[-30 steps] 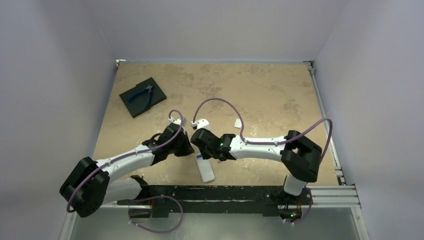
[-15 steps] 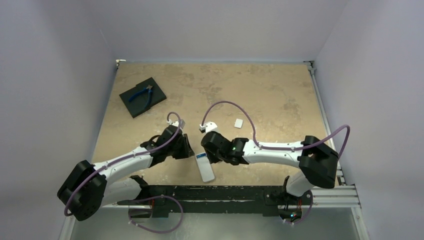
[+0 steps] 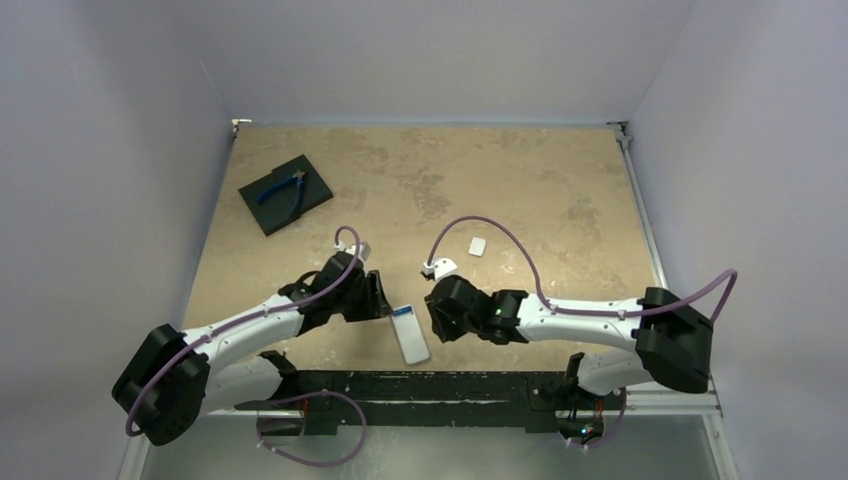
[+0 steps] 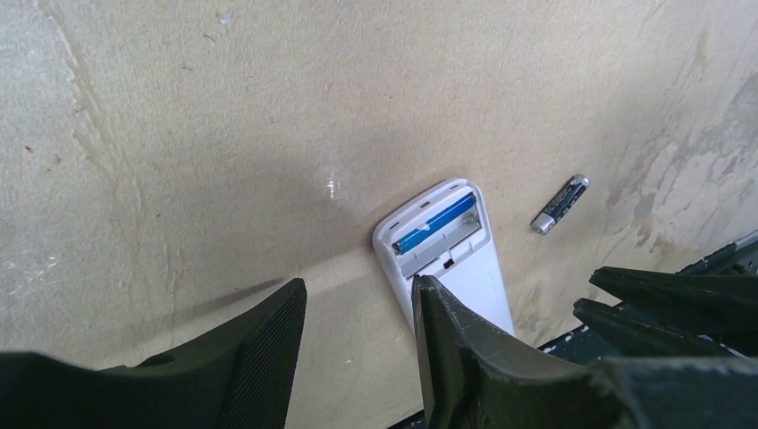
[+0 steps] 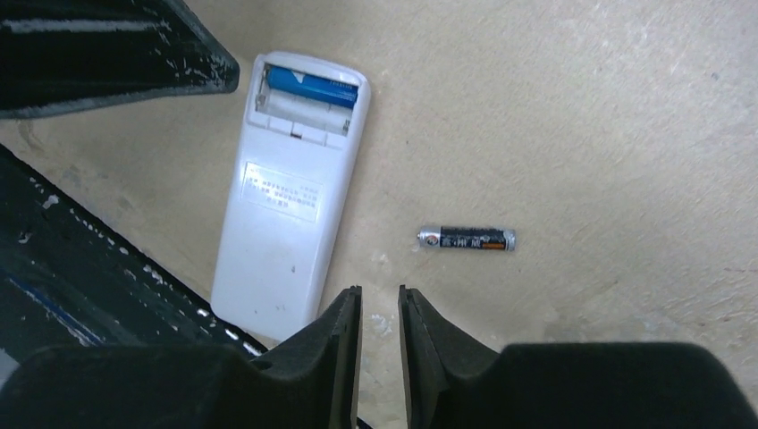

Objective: Load the batteries into the remote control
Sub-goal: Adjust the remote control at the center of the board.

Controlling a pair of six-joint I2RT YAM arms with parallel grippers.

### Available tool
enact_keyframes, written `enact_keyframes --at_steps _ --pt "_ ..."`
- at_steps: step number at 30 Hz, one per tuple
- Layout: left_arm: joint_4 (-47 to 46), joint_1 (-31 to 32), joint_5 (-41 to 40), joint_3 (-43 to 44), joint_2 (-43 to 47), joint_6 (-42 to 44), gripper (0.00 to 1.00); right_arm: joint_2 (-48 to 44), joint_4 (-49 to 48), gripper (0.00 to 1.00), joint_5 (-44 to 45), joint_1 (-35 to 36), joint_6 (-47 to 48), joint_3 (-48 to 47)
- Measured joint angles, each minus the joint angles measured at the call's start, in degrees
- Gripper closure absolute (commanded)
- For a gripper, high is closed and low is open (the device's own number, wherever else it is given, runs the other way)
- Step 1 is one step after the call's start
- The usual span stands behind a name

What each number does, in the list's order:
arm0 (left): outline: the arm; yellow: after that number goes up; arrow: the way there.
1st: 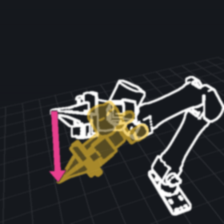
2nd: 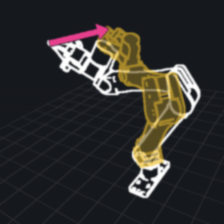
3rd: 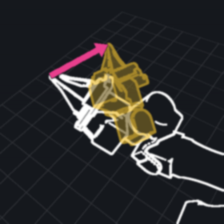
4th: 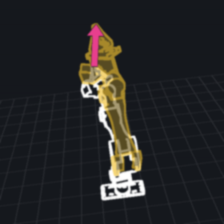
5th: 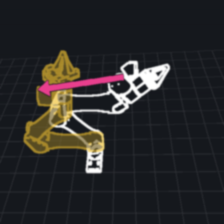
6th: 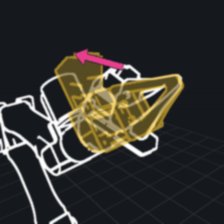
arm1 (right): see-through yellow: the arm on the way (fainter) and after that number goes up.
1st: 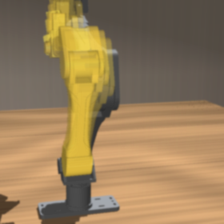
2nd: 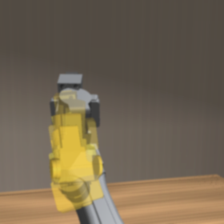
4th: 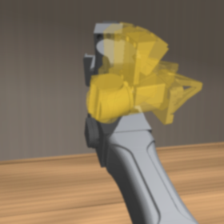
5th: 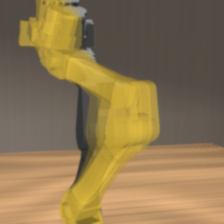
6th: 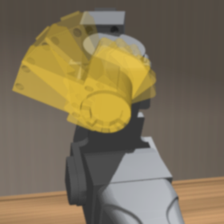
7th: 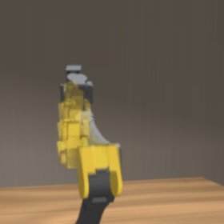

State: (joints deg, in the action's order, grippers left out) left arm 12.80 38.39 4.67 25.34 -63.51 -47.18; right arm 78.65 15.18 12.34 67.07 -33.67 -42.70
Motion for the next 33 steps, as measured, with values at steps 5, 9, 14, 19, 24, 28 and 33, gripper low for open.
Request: enact_keyframes --at_steps 5,9,14,19,24,28,33 --pt "0.98 0.0 1.46 1.4 -1.22 1.03 0.51 -2.99 -0.96 0.86 -2.32 0.02 -0.7 3.78" --pt "1.9 0.0 2.58 5.11 -3.1 2.16 0.51 -4.79 -3.02 0.99 -5.16 0.02 -1.51 7.19" --pt "1.88 0.04 4.17 10.21 -5.62 3.52 0.51 -6.62 -6.86 1.0 -10.71 0.04 -3.06 11.69" --pt "1.66 0.07 6.05 13.46 -7.82 4.13 0.5 -6.73 -11.23 1.0 -14.56 0.83 -5.38 14.75" --pt "0.55 0.35 8.31 14.91 -10.29 4.39 0.5 -6.64 -17.0 1.0 -16.94 2.93 -8.39 16.65" --pt "-0.98 0.7 10.29 15.37 -12.7 4.42 0.52 -5.95 -21.51 1.0 -18.05 4.57 -10.78 17.09" --pt "-3.26 1.31 12.68 16.48 -16.72 4.46 0.55 -3.23 -25.59 1.0 -18.08 5.95 -12.81 17.11"
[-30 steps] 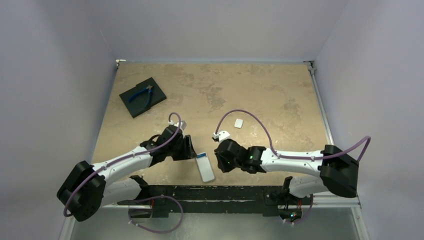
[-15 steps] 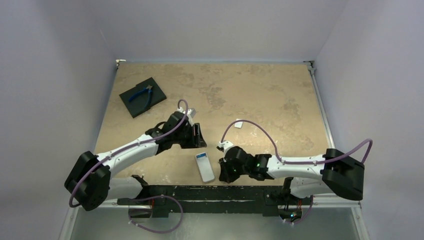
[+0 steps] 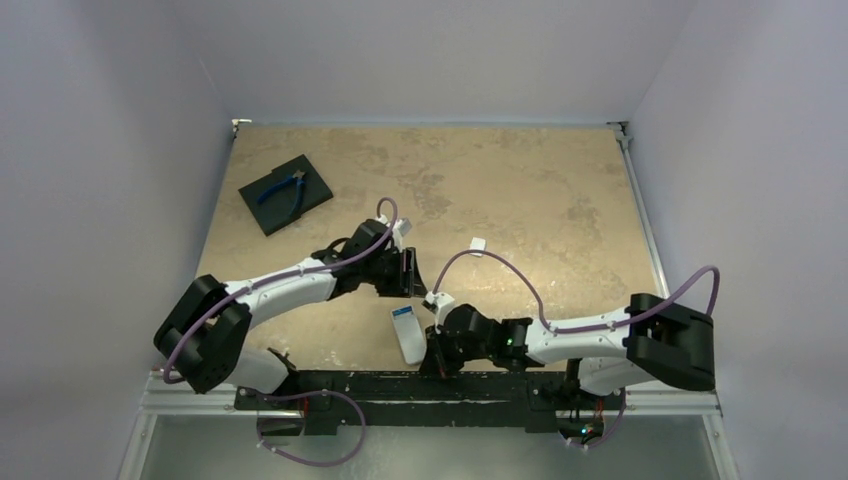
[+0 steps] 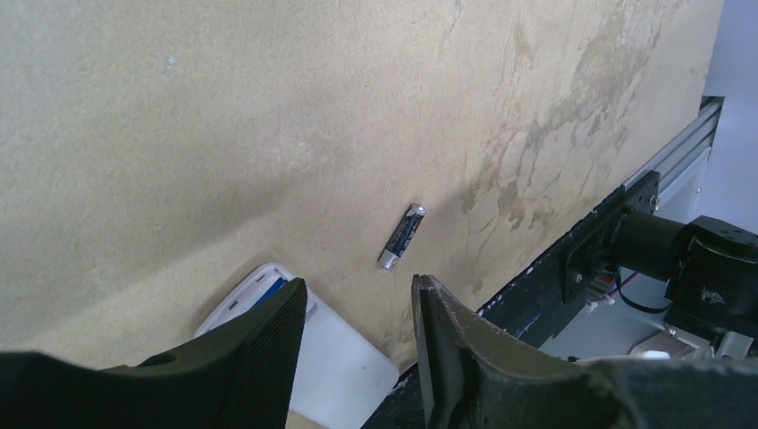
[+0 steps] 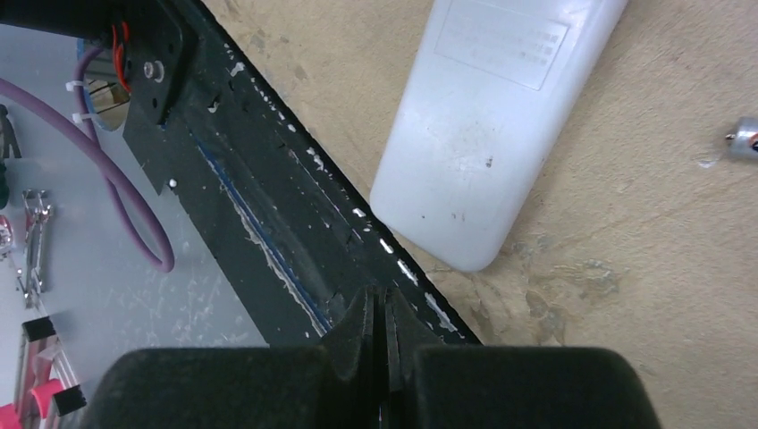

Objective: Load the batteries into the remote control
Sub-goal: Adjust the remote control at the center of the board.

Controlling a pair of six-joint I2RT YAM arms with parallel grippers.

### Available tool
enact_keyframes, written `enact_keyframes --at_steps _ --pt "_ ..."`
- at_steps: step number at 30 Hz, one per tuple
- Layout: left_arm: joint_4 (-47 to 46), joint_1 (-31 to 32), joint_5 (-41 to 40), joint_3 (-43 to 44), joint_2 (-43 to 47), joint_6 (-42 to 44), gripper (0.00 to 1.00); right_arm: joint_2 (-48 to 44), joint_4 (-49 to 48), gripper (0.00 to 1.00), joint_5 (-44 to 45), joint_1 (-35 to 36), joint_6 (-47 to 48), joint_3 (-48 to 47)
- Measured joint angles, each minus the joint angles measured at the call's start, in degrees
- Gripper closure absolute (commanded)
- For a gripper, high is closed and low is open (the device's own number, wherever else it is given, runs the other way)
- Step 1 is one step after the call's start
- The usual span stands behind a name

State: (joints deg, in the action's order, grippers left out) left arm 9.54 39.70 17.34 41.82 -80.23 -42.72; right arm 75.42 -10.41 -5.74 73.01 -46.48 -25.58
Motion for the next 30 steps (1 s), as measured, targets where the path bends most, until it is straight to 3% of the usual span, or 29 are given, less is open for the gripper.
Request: enact_keyframes --at_steps 15,30 --pt "-4.24 2.97 2.38 4.44 -10.32 0.39 0.7 6.45 -2.95 1.0 1.7 1.9 -2.6 -2.6" --pt "-3.91 3.52 -0.87 4.46 -11.8 0.87 0.77 13.68 -3.34 1.0 4.42 3.56 -2.84 -11.06"
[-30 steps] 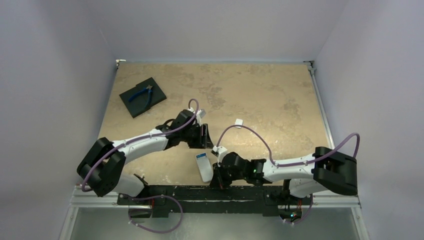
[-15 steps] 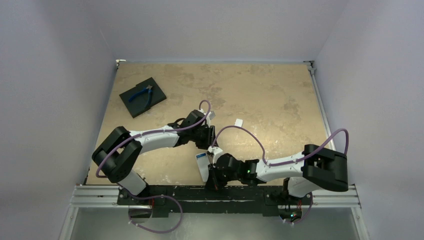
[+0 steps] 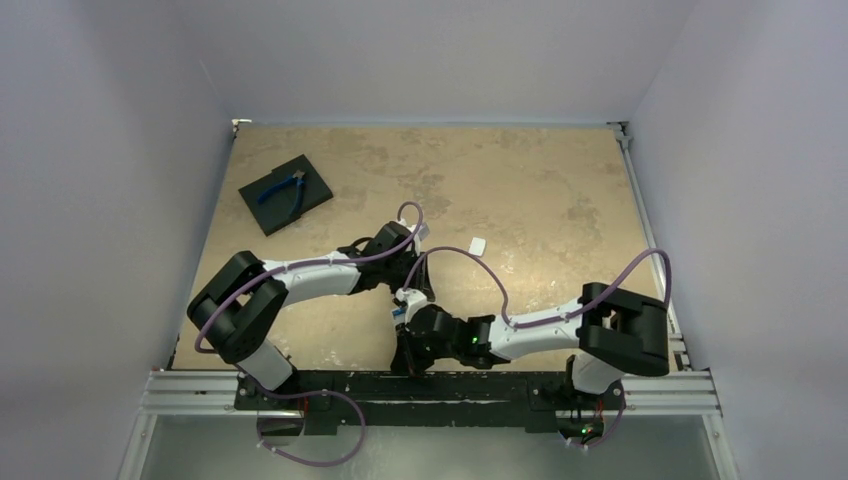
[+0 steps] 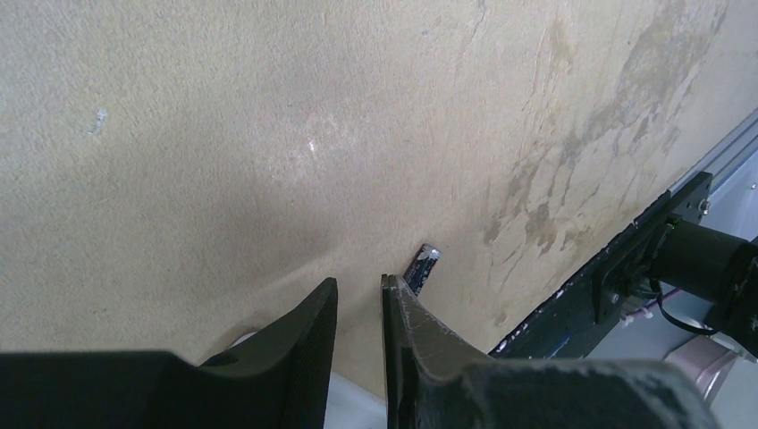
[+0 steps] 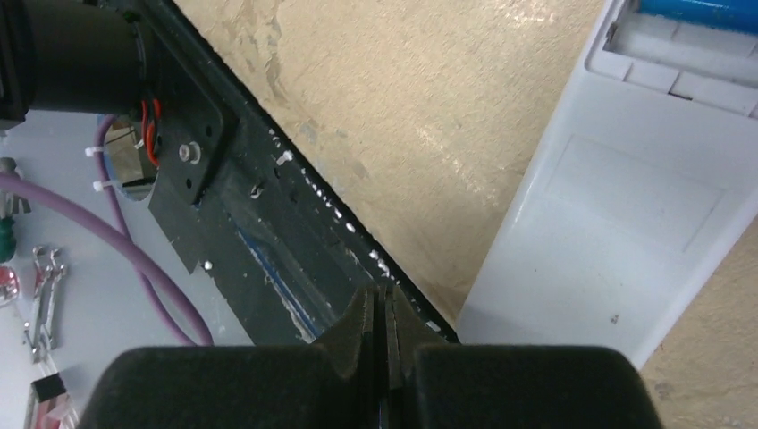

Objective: Load the batteries into the remote control
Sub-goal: Adjust the remote control at the center of the board.

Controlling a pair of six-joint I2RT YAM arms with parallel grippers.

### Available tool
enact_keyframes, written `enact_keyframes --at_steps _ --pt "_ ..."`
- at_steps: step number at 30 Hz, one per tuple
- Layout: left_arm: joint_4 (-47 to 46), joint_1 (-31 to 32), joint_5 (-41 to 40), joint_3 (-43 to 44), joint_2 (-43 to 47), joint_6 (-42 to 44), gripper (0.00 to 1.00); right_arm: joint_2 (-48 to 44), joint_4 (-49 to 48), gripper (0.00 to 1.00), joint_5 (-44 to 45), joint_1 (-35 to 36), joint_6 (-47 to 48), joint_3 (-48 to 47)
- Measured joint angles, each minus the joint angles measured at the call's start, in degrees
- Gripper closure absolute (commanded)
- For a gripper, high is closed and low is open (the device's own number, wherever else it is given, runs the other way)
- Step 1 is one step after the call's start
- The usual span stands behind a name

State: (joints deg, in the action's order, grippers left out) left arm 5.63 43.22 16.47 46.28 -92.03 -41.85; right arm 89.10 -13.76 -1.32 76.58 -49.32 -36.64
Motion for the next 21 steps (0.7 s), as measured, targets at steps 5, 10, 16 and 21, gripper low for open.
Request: enact_keyframes --at_steps 5,10,16,21 --pt "0.11 0.0 -1.18 0.0 0.0 0.94 0.77 2.03 2.75 1.0 2.91 0.11 0.09 -2.36" --pt "0.42 0.0 -1.95 -0.2 -0.02 1.03 0.78 2.4 7.3 1.0 6.95 0.26 0.46 -4.13" --pt "1.27 0.0 -2.45 -0.66 0.0 1.18 0.79 2.38 11.91 1.0 11.3 0.42 0.74 -5.79" --pt "2.19 0.0 -2.86 -1.86 0.11 1.97 0.8 2.32 15.37 1.0 14.08 0.39 0.66 -6.21"
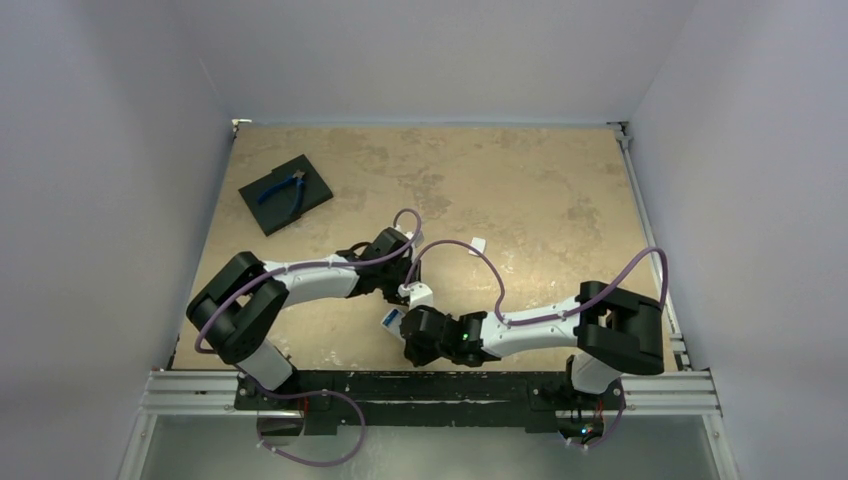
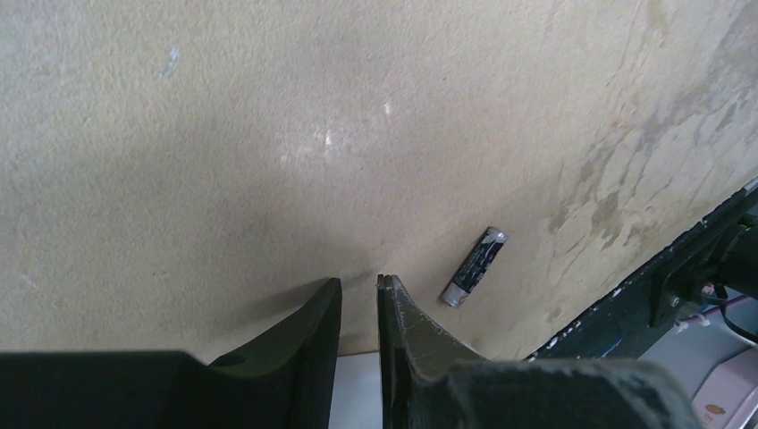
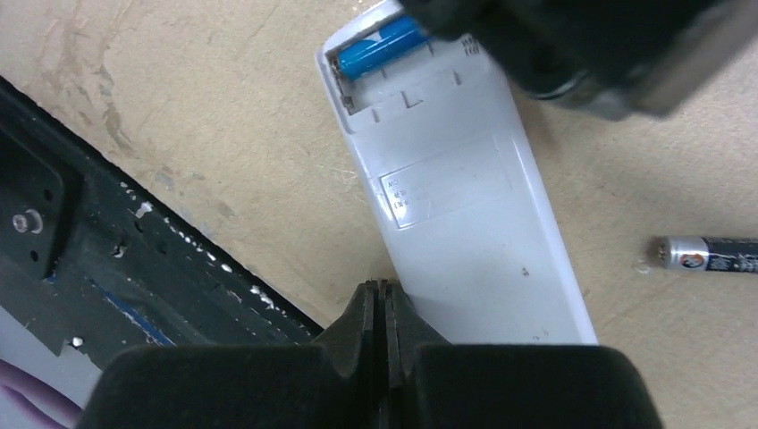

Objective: Load the batteries into the remote control
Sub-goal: Adjust the remote control at the center of the board.

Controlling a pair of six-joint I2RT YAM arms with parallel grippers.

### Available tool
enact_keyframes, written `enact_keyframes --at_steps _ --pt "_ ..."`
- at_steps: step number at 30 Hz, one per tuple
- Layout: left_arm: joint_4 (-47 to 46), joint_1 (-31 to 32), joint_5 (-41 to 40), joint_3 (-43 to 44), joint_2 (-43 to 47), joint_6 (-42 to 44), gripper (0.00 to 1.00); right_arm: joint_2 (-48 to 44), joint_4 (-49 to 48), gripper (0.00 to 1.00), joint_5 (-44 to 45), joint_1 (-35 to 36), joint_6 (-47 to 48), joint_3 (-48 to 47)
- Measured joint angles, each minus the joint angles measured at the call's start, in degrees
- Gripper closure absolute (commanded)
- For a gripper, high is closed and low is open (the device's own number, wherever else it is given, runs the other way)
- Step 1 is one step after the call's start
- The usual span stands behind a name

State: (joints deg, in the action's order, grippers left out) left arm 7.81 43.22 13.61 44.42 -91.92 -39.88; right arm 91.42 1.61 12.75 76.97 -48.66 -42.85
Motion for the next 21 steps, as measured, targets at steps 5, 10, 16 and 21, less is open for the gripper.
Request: enact_keyframes --at_steps 5,10,16,21 --pt "0.83 0.0 -0.57 -0.87 0.9 0.31 0.8 -0.11 1.73 1.0 1.75 0.02 -0.02 -0.46" --pt "1.75 0.0 -1.29 -2.08 2.43 0.55 0.8 -0.61 3.37 1.0 3.28 0.02 -0.02 -0.57" --pt "2.4 0.0 -1.9 -3.45 4.07 0.52 0.8 -1.4 5.77 1.0 4.83 0.02 -0.15 -0.57" --pt "2.6 0.0 -2.38 -4.98 5.75 0.52 0.8 -1.86 7.32 1.0 5.7 0.02 -0.17 -0.55"
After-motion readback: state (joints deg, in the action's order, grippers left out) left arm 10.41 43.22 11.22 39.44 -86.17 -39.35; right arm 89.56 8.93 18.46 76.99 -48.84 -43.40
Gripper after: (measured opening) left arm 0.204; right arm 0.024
